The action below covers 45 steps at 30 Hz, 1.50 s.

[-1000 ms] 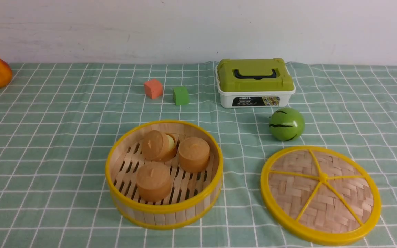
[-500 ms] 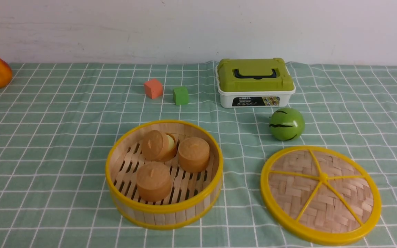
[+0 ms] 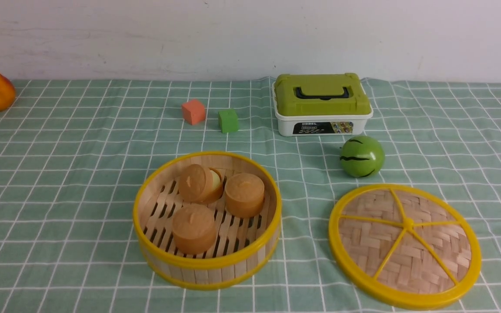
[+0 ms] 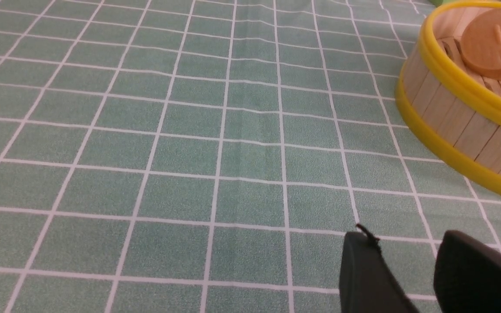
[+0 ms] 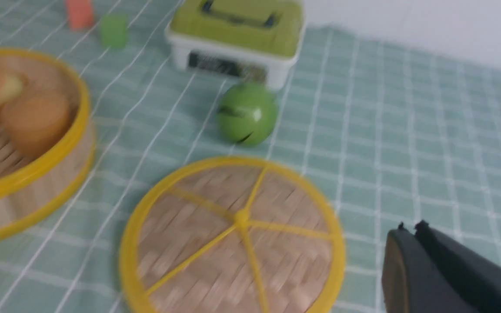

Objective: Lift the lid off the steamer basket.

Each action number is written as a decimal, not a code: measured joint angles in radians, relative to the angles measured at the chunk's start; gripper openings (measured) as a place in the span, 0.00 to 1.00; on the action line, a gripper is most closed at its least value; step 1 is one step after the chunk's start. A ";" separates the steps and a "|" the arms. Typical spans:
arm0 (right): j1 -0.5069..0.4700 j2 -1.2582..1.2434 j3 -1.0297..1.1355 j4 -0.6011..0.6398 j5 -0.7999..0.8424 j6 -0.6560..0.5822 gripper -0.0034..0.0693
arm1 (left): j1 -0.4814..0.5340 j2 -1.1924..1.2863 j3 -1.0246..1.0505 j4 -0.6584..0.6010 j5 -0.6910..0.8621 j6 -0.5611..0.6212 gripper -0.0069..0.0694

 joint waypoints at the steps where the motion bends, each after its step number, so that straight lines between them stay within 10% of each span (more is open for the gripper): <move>1: -0.027 -0.036 0.053 -0.011 -0.059 0.011 0.05 | 0.000 0.000 0.000 0.000 0.000 0.000 0.40; 10: -0.144 -0.407 0.512 -0.044 -0.245 0.198 0.06 | 0.000 0.000 0.000 0.000 0.000 0.000 0.40; 45: -0.132 -0.431 0.516 -0.044 -0.069 0.204 0.12 | 0.000 0.000 0.000 0.000 0.000 0.000 0.40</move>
